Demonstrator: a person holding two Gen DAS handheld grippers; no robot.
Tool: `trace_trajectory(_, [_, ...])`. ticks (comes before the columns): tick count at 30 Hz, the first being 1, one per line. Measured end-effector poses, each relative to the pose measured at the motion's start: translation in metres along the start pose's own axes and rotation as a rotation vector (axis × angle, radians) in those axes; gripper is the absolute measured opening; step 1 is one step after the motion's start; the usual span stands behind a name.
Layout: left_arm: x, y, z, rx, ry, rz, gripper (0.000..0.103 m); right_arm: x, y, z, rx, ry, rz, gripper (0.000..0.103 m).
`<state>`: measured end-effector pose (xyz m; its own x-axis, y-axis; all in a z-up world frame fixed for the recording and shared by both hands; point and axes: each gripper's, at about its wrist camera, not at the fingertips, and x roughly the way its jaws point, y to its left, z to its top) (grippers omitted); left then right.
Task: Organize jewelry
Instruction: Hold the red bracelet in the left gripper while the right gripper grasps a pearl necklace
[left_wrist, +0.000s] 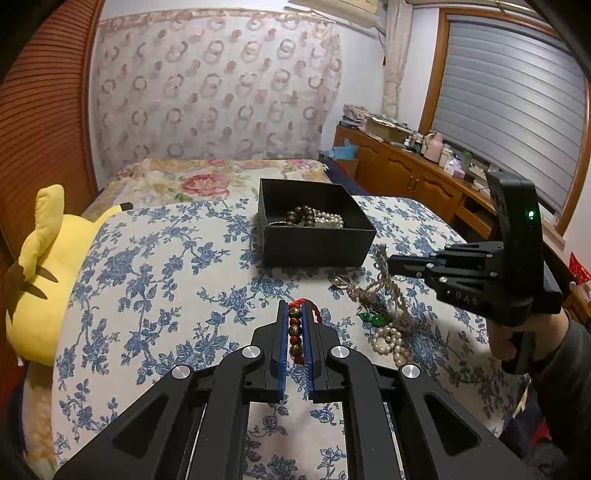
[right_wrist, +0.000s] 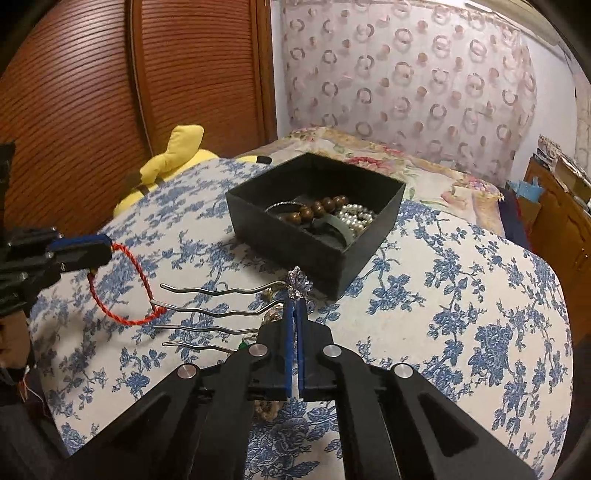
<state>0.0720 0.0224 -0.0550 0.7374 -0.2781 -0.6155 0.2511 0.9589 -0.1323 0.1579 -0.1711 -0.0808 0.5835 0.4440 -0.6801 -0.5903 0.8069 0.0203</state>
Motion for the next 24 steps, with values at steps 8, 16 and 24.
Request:
trace_trajectory(8, [0.002, 0.001, -0.001, -0.003, 0.003, -0.002, 0.006, -0.001, 0.008, -0.003, -0.028, 0.018, 0.02, 0.003])
trace_trajectory(16, [0.003, 0.0, -0.003, 0.0, 0.003, -0.004, 0.006, -0.012, 0.005, -0.021, -0.026, 0.05, 0.01, 0.021])
trace_trajectory(24, [0.004, -0.003, -0.002, 0.003, 0.009, -0.004, 0.006, -0.005, 0.013, -0.037, -0.046, 0.103, 0.009, 0.031])
